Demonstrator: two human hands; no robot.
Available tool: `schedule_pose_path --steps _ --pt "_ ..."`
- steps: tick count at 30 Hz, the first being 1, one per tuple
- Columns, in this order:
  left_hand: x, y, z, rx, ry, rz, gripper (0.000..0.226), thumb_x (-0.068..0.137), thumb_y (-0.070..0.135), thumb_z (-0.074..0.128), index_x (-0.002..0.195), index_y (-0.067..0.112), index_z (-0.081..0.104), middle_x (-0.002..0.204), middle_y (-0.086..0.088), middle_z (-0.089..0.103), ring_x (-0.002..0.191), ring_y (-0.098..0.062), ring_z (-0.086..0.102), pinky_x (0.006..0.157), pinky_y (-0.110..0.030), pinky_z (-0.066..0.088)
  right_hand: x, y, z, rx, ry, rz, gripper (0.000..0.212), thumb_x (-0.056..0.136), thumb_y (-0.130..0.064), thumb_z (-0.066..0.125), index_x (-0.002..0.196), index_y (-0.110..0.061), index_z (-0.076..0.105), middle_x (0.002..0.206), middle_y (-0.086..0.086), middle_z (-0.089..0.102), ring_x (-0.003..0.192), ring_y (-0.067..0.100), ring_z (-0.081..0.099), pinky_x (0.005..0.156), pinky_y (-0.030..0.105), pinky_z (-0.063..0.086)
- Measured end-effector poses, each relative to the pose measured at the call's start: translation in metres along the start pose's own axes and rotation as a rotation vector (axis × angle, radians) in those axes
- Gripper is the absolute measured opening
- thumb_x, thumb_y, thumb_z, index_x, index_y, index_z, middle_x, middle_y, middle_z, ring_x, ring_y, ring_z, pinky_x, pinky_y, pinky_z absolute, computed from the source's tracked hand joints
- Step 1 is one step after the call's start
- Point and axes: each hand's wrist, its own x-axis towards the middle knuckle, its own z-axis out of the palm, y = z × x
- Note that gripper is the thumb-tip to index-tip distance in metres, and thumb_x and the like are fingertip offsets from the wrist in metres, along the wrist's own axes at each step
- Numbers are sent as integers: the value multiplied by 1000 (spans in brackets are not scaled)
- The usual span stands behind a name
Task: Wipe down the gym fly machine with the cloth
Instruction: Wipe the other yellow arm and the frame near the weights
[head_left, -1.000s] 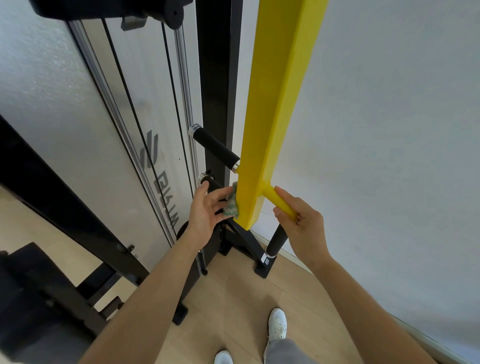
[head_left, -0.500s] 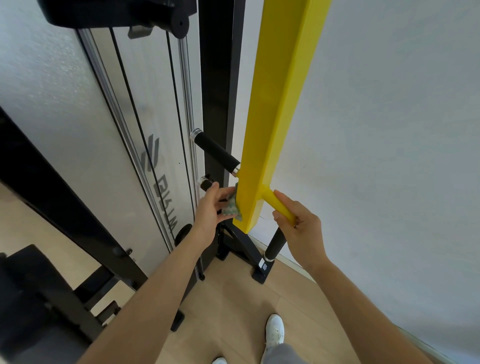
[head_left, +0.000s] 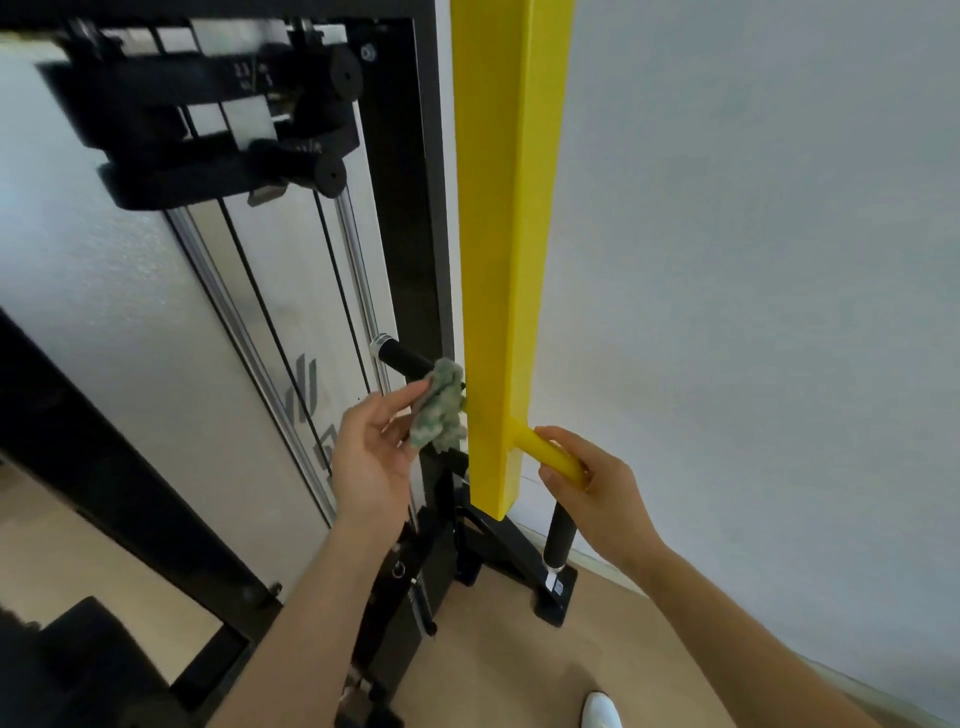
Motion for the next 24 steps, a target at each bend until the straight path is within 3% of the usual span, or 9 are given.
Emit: schedule_pose_path --steps 4,9,13,17,24 --pt "15 35 18 -147 -57 48 44 94 36 49 111 4 74 128 -18 67 112 -26 65 89 -35 56 16 -18 -5 63 40 3 29 89 -31 75 117 -37 67 117 -19 63 103 4 63 84 22 53" --pt "32 53 45 6 -227 38 57 100 44 37 134 5 62 134 -12 65 123 -27 63 104 -44 51 53 -76 -7 162 64 -143 67 81 -58 73 140 -40 48 128 -23 59 111 0 61 85 18 56" --pt "37 46 46 197 -256 -59 61 97 54 36 131 14 67 129 -6 69 120 -23 65 99 -41 54 66 -91 -1 169 133 -170 68 78 -64 69 139 -40 47 124 -26 59 107 -4 61 77 13 55" --pt "42 45 39 338 -216 -112 56 103 49 32 123 15 72 119 -7 73 111 -26 69 87 -36 58 74 -93 -3 156 117 -172 72 77 -63 69 140 -35 50 125 -18 62 108 5 64 76 13 54" --pt "50 66 41 202 -251 -72 64 103 49 27 128 6 68 127 -16 68 121 -35 62 107 -49 47 78 -98 -4 162 89 -183 65 77 -60 70 136 -39 51 121 -21 62 104 3 64 74 13 56"
